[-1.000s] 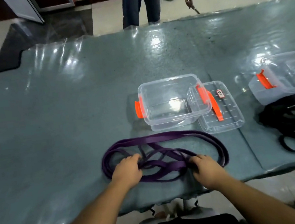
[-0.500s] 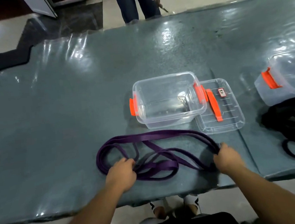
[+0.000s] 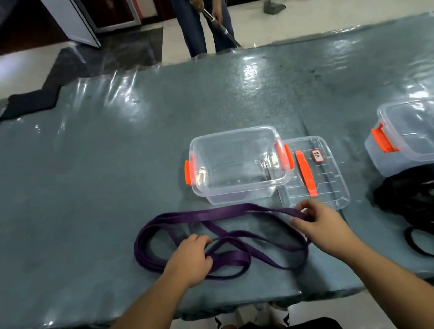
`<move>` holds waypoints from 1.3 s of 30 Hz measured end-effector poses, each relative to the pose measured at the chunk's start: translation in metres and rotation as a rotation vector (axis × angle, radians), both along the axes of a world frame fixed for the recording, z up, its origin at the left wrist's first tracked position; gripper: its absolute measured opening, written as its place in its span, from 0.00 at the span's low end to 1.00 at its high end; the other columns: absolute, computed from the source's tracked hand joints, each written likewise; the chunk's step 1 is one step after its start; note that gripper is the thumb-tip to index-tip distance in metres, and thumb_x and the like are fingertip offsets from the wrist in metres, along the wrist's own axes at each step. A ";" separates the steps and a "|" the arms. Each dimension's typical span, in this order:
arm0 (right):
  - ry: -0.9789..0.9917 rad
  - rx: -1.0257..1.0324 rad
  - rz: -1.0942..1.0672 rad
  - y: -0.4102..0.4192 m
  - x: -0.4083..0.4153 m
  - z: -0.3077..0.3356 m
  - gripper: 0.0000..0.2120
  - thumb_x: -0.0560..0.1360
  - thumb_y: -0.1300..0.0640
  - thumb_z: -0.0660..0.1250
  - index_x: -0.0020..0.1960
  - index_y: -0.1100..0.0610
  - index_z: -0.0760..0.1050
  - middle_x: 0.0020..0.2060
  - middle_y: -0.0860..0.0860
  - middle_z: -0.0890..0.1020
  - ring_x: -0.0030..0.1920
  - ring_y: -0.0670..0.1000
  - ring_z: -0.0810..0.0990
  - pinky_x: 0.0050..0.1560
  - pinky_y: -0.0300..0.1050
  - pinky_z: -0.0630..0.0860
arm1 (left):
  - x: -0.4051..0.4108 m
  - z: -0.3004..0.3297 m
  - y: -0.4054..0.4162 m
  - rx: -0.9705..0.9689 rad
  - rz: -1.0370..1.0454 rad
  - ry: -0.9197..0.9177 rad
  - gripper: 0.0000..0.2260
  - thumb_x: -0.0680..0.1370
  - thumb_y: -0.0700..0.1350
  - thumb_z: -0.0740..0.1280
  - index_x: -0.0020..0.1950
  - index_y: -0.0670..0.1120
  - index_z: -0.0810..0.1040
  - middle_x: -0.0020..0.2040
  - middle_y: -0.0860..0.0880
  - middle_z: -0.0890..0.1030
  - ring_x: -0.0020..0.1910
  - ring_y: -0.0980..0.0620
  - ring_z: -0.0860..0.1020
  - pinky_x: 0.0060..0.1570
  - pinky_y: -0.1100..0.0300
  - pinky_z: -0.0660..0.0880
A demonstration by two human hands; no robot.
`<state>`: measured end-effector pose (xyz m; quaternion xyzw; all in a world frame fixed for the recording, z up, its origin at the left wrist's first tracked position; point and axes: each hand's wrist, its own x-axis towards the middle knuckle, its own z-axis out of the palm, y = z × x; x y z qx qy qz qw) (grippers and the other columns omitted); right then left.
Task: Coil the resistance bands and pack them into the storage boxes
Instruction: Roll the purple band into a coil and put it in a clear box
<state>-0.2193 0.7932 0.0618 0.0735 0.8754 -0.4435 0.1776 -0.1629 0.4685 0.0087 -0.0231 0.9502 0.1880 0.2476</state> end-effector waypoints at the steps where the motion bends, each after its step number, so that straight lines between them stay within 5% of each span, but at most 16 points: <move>1: 0.028 -0.011 0.054 -0.001 0.000 0.014 0.07 0.75 0.53 0.75 0.48 0.47 0.77 0.36 0.49 0.85 0.36 0.51 0.84 0.42 0.52 0.81 | -0.003 0.004 0.002 0.004 0.001 0.017 0.18 0.79 0.49 0.66 0.69 0.53 0.74 0.64 0.53 0.75 0.64 0.50 0.75 0.64 0.54 0.74; 8: 0.272 -0.159 0.283 -0.027 -0.012 0.098 0.12 0.76 0.57 0.74 0.57 0.46 0.80 0.45 0.41 0.84 0.47 0.43 0.83 0.51 0.38 0.78 | -0.032 0.044 0.008 0.124 0.133 0.165 0.21 0.79 0.46 0.65 0.72 0.54 0.73 0.64 0.53 0.77 0.60 0.53 0.78 0.63 0.55 0.75; 13: 0.489 -0.286 0.337 -0.063 -0.029 0.156 0.13 0.77 0.58 0.74 0.60 0.48 0.82 0.47 0.38 0.84 0.50 0.43 0.83 0.53 0.37 0.79 | -0.046 0.074 -0.001 0.256 0.213 0.230 0.28 0.77 0.48 0.67 0.77 0.58 0.66 0.69 0.55 0.74 0.60 0.54 0.78 0.64 0.52 0.76; 19: 0.677 -0.399 0.385 -0.104 -0.052 0.225 0.13 0.78 0.58 0.73 0.62 0.53 0.81 0.49 0.42 0.84 0.50 0.46 0.83 0.54 0.43 0.81 | -0.072 0.122 -0.005 0.399 0.294 0.391 0.15 0.81 0.52 0.68 0.68 0.60 0.77 0.56 0.57 0.82 0.52 0.60 0.81 0.57 0.58 0.78; 22: 0.767 -0.432 0.415 -0.118 -0.060 0.259 0.14 0.79 0.58 0.72 0.64 0.52 0.80 0.50 0.44 0.84 0.52 0.47 0.82 0.54 0.45 0.81 | -0.084 0.158 -0.011 0.473 0.376 0.441 0.06 0.83 0.56 0.65 0.56 0.67 0.80 0.53 0.58 0.85 0.53 0.57 0.83 0.59 0.51 0.79; 27: 0.885 -0.486 0.428 -0.132 -0.072 0.314 0.13 0.80 0.57 0.70 0.64 0.52 0.80 0.52 0.47 0.84 0.50 0.52 0.83 0.54 0.54 0.82 | -0.088 0.221 -0.015 0.506 0.278 0.475 0.09 0.83 0.57 0.65 0.49 0.72 0.80 0.54 0.56 0.86 0.55 0.55 0.83 0.59 0.54 0.79; 34: 0.903 -0.696 0.420 -0.147 -0.077 0.369 0.10 0.82 0.62 0.66 0.62 0.56 0.79 0.54 0.57 0.84 0.55 0.58 0.84 0.58 0.54 0.83 | -0.087 0.295 -0.008 0.604 0.152 0.523 0.07 0.82 0.51 0.68 0.58 0.62 0.80 0.53 0.61 0.85 0.54 0.63 0.82 0.55 0.67 0.77; 37: 0.808 -0.824 0.409 -0.151 -0.077 0.373 0.08 0.83 0.62 0.63 0.60 0.59 0.79 0.55 0.65 0.83 0.56 0.64 0.84 0.57 0.59 0.83 | -0.083 0.321 -0.005 0.705 0.073 0.523 0.10 0.81 0.47 0.70 0.61 0.59 0.79 0.53 0.60 0.85 0.52 0.58 0.83 0.49 0.67 0.79; 39: 0.715 -0.896 0.402 -0.155 -0.075 0.372 0.08 0.84 0.62 0.61 0.60 0.59 0.78 0.53 0.62 0.84 0.53 0.63 0.86 0.55 0.58 0.84 | -0.083 0.333 -0.003 0.773 0.048 0.475 0.14 0.80 0.45 0.72 0.64 0.57 0.78 0.56 0.60 0.85 0.53 0.53 0.83 0.47 0.64 0.80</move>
